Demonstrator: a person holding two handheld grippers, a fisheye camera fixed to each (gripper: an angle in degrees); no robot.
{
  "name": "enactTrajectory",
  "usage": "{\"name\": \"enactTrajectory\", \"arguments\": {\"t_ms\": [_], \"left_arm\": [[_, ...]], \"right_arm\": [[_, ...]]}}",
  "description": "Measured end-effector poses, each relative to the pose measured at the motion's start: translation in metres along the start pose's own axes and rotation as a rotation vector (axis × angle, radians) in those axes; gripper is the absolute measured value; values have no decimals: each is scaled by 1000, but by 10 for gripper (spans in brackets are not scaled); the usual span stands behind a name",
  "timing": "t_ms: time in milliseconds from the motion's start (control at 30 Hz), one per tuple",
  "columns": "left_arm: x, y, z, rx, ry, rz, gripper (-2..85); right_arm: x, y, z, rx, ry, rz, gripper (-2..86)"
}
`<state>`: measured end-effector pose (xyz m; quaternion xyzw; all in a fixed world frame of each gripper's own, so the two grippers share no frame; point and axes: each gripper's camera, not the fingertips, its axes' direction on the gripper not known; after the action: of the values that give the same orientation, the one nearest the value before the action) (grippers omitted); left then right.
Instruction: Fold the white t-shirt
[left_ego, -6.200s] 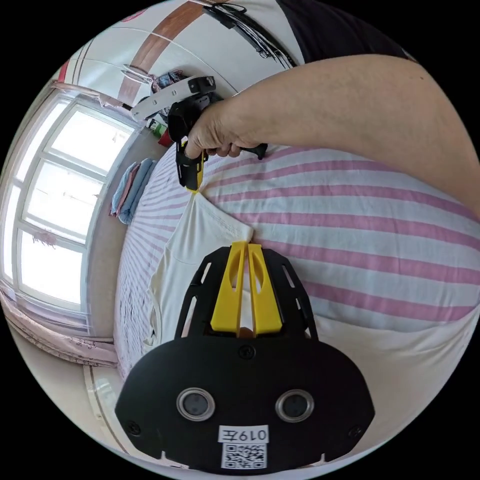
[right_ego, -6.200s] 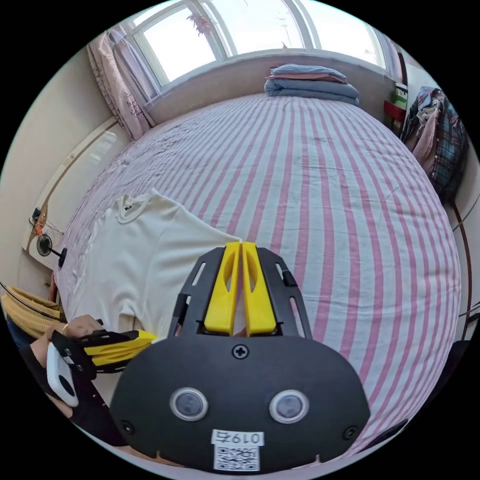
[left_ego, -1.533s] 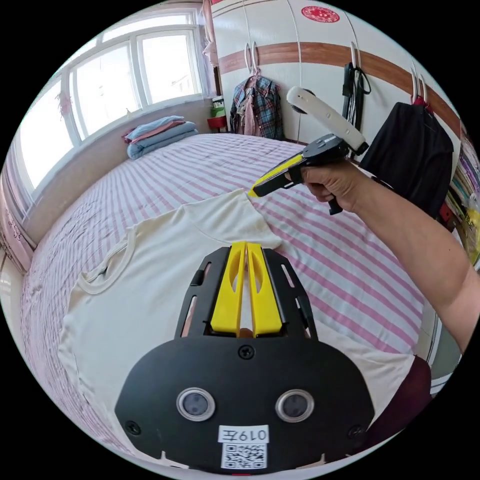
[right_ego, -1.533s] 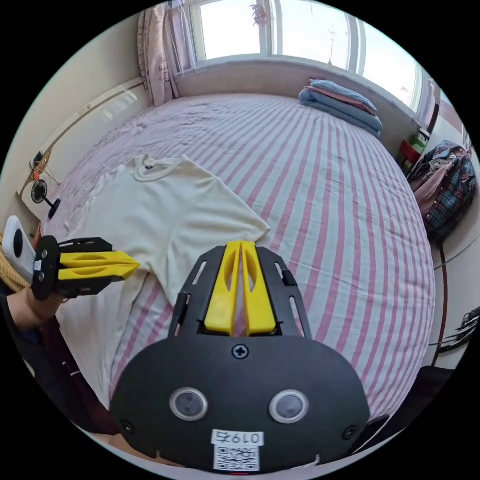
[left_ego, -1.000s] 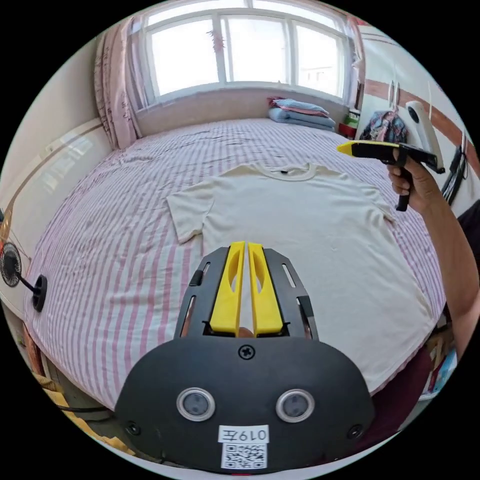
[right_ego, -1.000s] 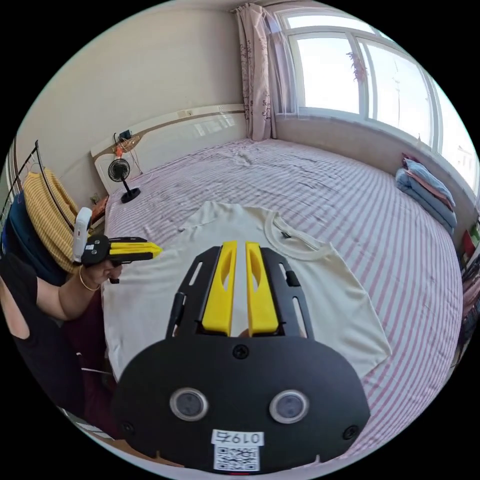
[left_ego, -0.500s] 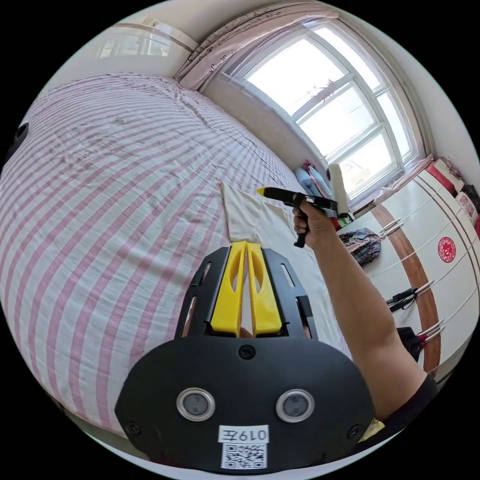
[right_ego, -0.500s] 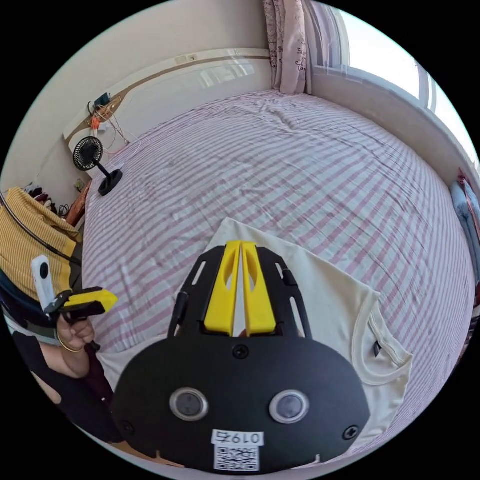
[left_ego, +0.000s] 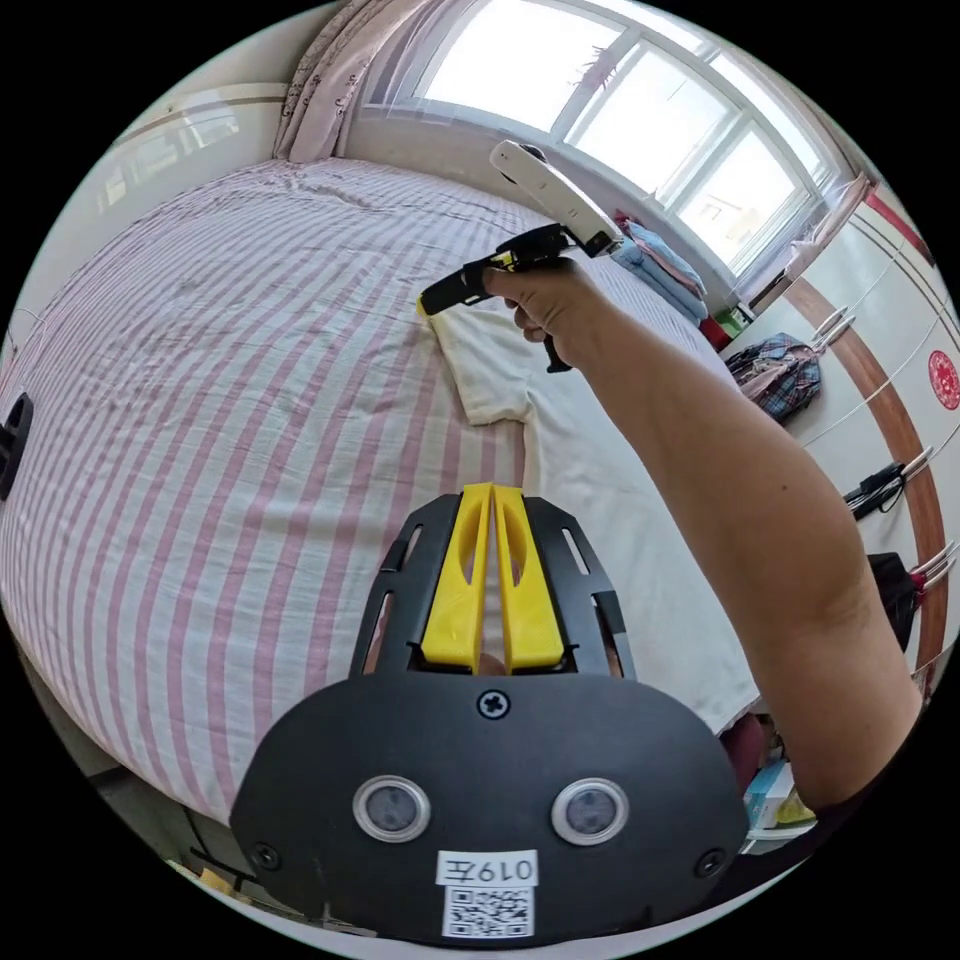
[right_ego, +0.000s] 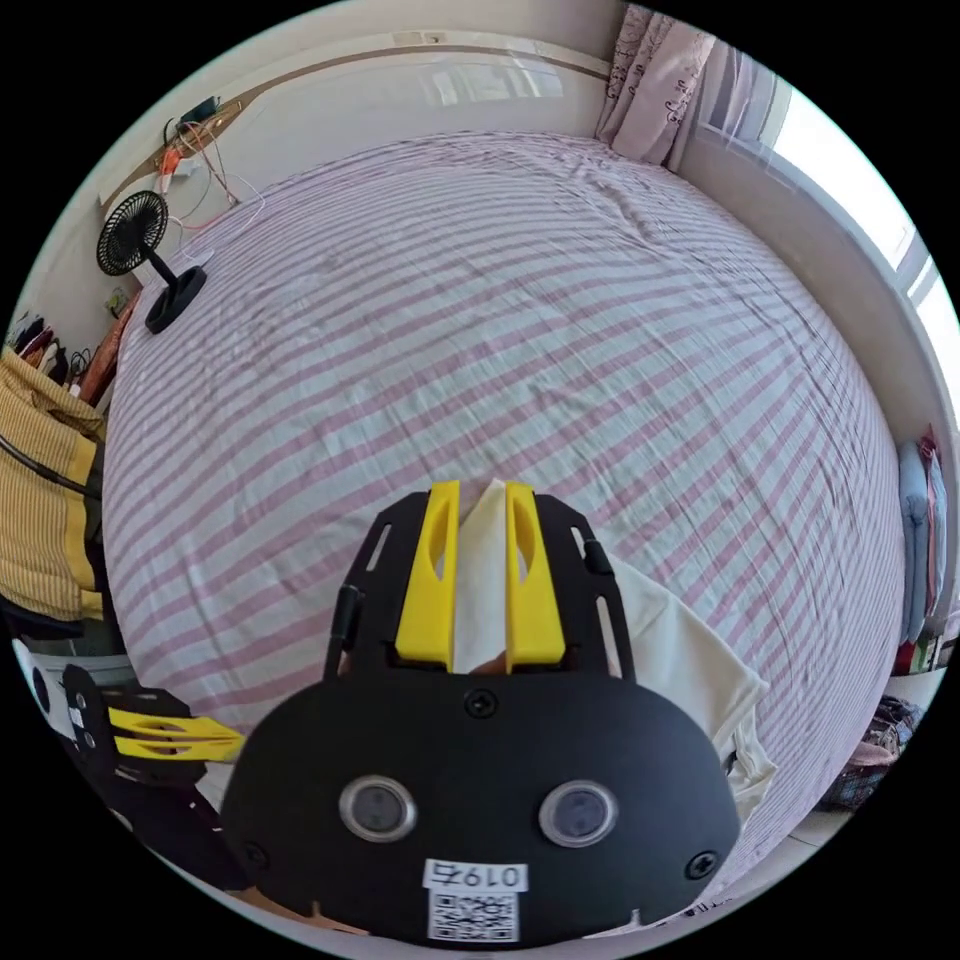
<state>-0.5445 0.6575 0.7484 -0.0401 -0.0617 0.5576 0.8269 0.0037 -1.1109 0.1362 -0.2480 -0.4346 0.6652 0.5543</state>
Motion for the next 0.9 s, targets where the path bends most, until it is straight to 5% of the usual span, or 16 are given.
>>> {"name": "enactTrajectory", "arguments": {"t_ms": [467,900], "left_arm": [[-21,14,-13,81,115,-55,11],[-25,20,-2,75,109,-58,10]], "right_arm": [[-49,-11,55,-3,166,-18,-7],[-78,5,50,31,50,-43,98]]}}
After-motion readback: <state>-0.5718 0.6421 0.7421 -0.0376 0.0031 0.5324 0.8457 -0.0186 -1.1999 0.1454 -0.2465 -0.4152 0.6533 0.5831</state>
